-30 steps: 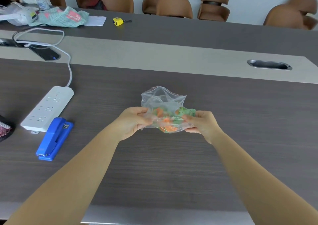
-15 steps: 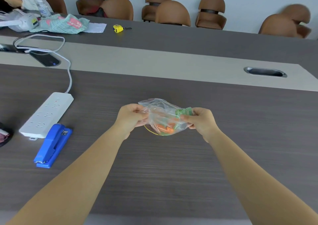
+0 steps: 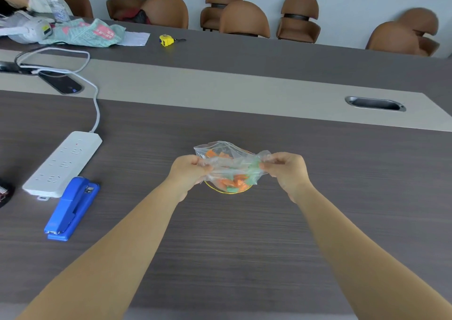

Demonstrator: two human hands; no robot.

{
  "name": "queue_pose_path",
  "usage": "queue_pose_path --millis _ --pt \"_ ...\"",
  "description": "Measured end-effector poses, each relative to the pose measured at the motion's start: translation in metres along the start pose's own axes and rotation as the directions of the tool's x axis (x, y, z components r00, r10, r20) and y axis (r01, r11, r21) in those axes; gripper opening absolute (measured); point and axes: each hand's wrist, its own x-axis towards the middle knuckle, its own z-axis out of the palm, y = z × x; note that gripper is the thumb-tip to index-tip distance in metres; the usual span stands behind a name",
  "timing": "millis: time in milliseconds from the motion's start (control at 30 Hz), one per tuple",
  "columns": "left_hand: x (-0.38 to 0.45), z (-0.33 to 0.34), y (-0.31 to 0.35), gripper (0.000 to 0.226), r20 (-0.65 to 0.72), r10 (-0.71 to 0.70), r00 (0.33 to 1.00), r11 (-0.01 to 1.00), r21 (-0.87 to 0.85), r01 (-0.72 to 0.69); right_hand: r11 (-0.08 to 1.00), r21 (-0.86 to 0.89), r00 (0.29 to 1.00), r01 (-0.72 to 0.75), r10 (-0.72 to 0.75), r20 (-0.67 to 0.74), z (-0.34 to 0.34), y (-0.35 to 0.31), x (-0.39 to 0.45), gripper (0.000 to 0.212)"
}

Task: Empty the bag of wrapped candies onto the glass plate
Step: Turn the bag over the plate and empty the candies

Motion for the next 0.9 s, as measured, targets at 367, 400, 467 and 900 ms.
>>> queue_pose_path --millis 367,400,467,900 --pt "0.003 0.0 0.022 0.019 0.098 0.04 0.994 0.966 -0.258 -0.013 0.967 0.223 0.991 -0.121 0.107 0.075 -0.003 -0.012 0.011 0.03" --pt "0.003 -0.001 0.024 0.021 0.09 0.051 0.995 0.965 -0.263 -0.026 0.962 0.248 0.992 -0.116 0.098 0.083 -0.003 -0.013 0.013 0.03" --pt "0.004 -0.001 0.026 0.026 0.074 0.079 0.994 0.962 -0.267 -0.057 0.953 0.284 0.993 -0.108 0.088 0.083 -0.003 -0.013 0.015 0.03" --pt "0.009 -0.006 0.053 0.025 0.019 0.201 0.979 0.958 -0.211 -0.193 0.982 0.15 0.993 0.112 -0.117 0.025 -0.01 -0.037 0.022 0.016"
